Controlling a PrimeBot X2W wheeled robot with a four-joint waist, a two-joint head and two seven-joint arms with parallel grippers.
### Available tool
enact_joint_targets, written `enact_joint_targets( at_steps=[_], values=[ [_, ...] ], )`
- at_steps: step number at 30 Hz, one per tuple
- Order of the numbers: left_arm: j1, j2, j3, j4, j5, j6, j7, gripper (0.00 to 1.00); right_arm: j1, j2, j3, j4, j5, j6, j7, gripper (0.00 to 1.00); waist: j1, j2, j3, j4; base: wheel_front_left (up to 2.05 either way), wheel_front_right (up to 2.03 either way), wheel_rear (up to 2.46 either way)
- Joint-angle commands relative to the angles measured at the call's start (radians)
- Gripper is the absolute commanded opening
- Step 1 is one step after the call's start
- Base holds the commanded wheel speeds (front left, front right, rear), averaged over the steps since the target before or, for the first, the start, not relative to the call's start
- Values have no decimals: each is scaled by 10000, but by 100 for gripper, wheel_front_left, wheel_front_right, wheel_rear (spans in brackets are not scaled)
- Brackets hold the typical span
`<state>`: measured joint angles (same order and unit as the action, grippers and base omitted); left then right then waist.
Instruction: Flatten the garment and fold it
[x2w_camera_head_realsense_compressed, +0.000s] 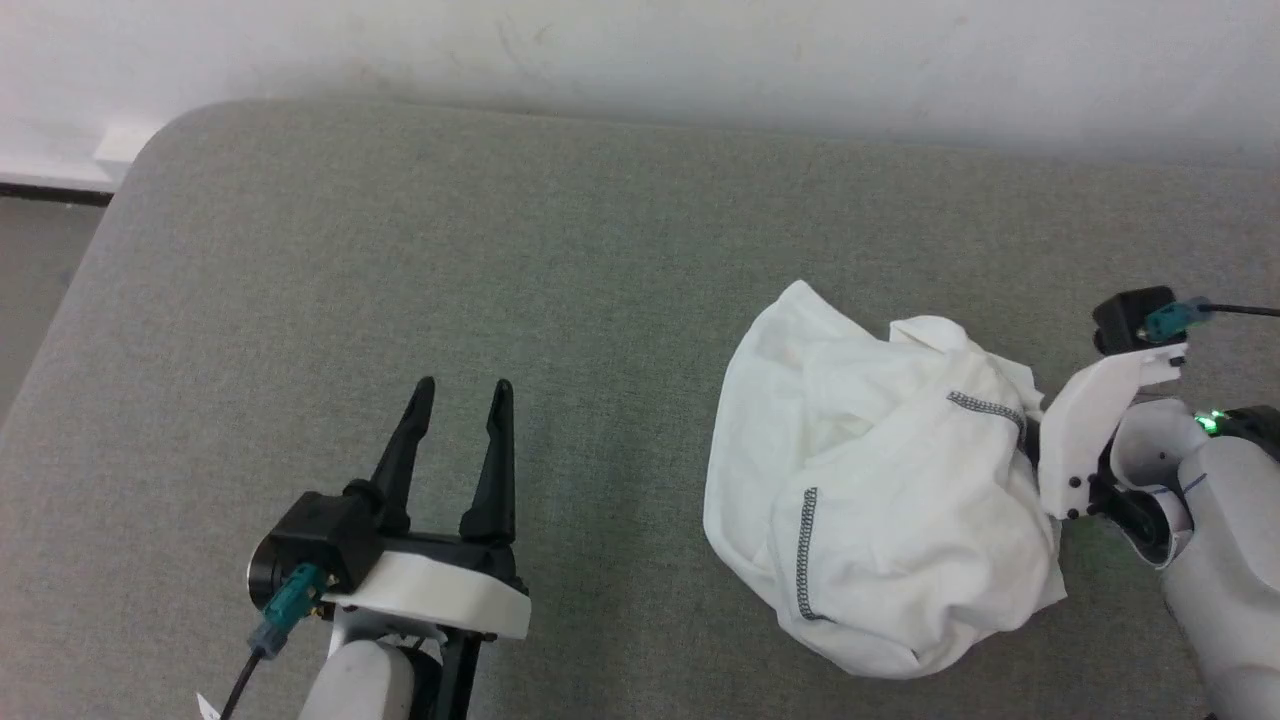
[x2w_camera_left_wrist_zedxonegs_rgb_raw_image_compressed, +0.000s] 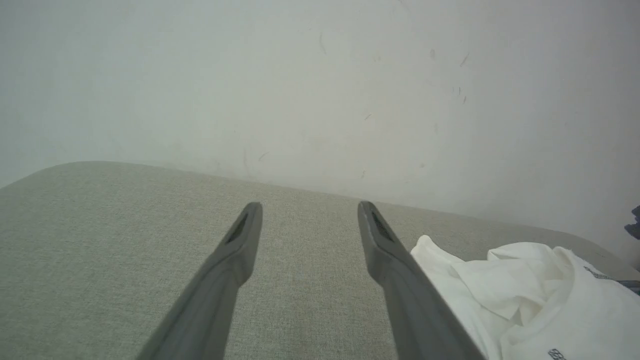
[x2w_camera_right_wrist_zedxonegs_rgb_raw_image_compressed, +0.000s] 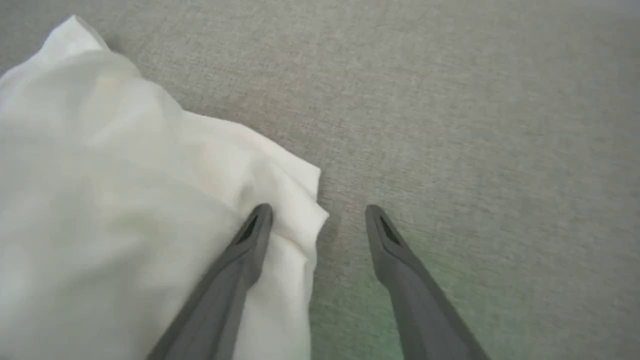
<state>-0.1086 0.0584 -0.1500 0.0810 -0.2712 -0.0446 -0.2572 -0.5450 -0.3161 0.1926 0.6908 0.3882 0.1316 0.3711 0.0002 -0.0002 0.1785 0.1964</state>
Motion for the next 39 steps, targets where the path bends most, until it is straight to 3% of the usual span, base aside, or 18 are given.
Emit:
enact_joint_targets(
  at_steps=[1, 5, 6, 8, 11, 15, 19, 24, 27, 31, 32, 33, 34, 35, 39],
  values=[
    [-151, -46, 10, -36, 98, -68, -45, 100, -160, -78, 440, 140, 290, -9, 340, 100, -2, 2, 372, 322, 0, 0, 0],
    [-184, -70, 65, -46, 123, -56, -45, 100, -226, -340, 1875, 445, 1525, -9, 1831, 100, -2, 2, 407, 279, 0, 0, 0],
    [-184, -73, 83, -45, 130, -52, -45, 100, -234, -418, 2148, 446, 1851, -9, 2148, 63, -2, 2, 405, 255, 0, 0, 0],
    [-160, -76, 135, -43, 96, -12, -45, 100, -254, -485, 2556, 367, 2546, -9, 2676, 0, -2, 2, 365, 146, 0, 0, 0],
    [-103, -78, 198, -23, 85, 54, -45, 100, -521, -848, 3023, -102, 2929, -9, 2389, 0, -2, 2, 271, -51, 0, 0, 0],
    [5, -79, 266, 36, 168, 81, -45, 100, -917, -1343, 2665, -692, 2717, -9, 442, 0, -2, 2, -13, -359, 0, 0, 0],
    [163, -80, 371, 97, 251, 73, -45, 100, -657, -1802, 1430, -1228, 2520, -9, -895, 0, -2, 2, -329, -697, 0, 0, 0],
    [346, -80, 542, 167, 340, 44, -45, 100, 1067, -2261, -1188, -1937, 1797, -9, -1689, 0, -2, 2, -570, -1082, 0, 0, 0],
    [429, -81, 601, 182, 385, 39, -45, 100, 2717, -1930, -3028, -2321, 1191, -9, -1736, 0, -2, 2, -611, -1222, 0, 0, 0],
    [474, -81, 713, 242, 456, 17, -45, 100, 4861, -640, -5084, -3225, 329, -9, -1494, 0, -2, 2, -605, -1344, 0, 0, 0],
    [485, -81, 757, 250, 467, 19, -45, 100, 5265, -206, -5431, -3544, 147, -9, -1416, 14, -2, 2, -599, -1382, 0, 0, 0],
    [505, -81, 810, 252, 482, 29, -45, 100, 5606, 224, -5662, -3878, -10, -9, -1328, 40, -2, 2, -600, -1430, 0, 0, 0],
    [529, -81, 864, 260, 496, 46, -45, 100, 5879, 596, -5804, -4234, -197, -9, -1266, 84, -2, 2, -594, -1479, 0, 0, 0],
    [551, -81, 914, 277, 514, 58, -45, 100, 6057, 948, -5936, -4627, -355, -9, -1310, 100, -2, 2, -591, -1524, 0, 0, 0],
    [592, -81, 1023, 397, 605, 22, -45, 100, 6354, 2022, -6581, -6196, -1083, -9, -2243, 100, -2, 2, -646, -1557, 0, 0, 0]
  ],
)
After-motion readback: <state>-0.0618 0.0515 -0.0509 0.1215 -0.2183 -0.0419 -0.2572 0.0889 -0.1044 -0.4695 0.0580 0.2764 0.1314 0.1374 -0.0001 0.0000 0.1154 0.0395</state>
